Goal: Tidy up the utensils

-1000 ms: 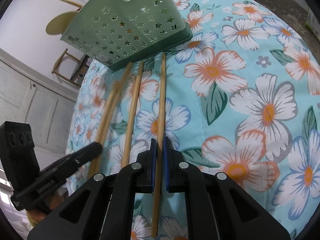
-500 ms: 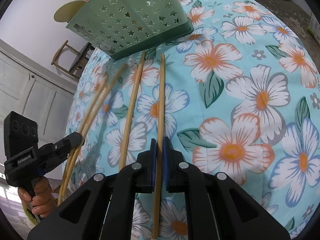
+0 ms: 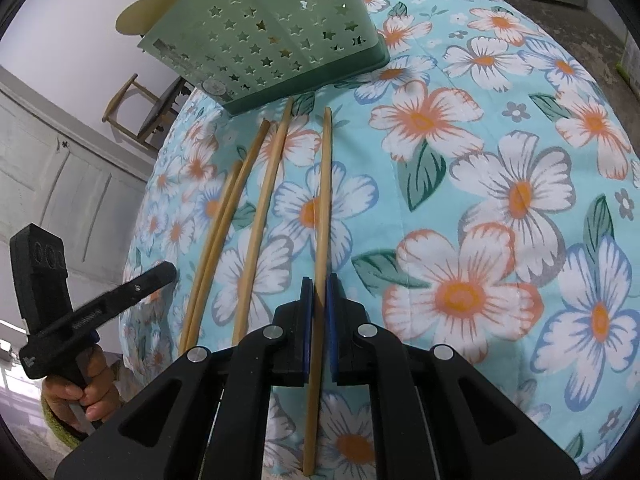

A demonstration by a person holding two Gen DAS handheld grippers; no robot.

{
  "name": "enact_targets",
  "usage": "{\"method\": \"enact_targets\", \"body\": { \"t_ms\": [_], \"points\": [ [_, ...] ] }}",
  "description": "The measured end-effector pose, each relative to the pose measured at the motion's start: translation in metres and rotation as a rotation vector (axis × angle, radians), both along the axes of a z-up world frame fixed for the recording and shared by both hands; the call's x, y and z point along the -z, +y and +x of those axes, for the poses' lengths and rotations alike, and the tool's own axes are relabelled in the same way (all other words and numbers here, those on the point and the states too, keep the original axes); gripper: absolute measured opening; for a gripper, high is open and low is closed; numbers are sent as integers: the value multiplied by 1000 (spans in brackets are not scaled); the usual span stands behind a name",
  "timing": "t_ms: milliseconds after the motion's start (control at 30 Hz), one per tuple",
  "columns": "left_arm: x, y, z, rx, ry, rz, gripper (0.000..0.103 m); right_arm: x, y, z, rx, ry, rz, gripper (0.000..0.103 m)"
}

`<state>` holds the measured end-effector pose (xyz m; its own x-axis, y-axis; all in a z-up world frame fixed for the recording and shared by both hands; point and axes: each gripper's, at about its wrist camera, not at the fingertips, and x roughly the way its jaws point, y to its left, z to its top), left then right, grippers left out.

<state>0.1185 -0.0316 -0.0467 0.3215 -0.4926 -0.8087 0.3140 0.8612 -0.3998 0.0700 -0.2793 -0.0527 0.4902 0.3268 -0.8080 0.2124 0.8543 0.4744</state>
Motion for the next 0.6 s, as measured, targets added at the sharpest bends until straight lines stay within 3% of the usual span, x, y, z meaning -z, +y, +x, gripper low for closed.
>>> {"method": "enact_targets", "body": {
  "t_ms": [133,333,600],
  "points": [
    [-8,6,-7,18,-32,-4,5,0,-3,-8,-6,23,4,7],
    [-21,-18,7,96,-56,-68,18,0,-5,1,-10,27,-5,8],
    [-12,-65,35,135,-81,1,18,-3,-2,25,2,-7,-93,9]
  ]
}}
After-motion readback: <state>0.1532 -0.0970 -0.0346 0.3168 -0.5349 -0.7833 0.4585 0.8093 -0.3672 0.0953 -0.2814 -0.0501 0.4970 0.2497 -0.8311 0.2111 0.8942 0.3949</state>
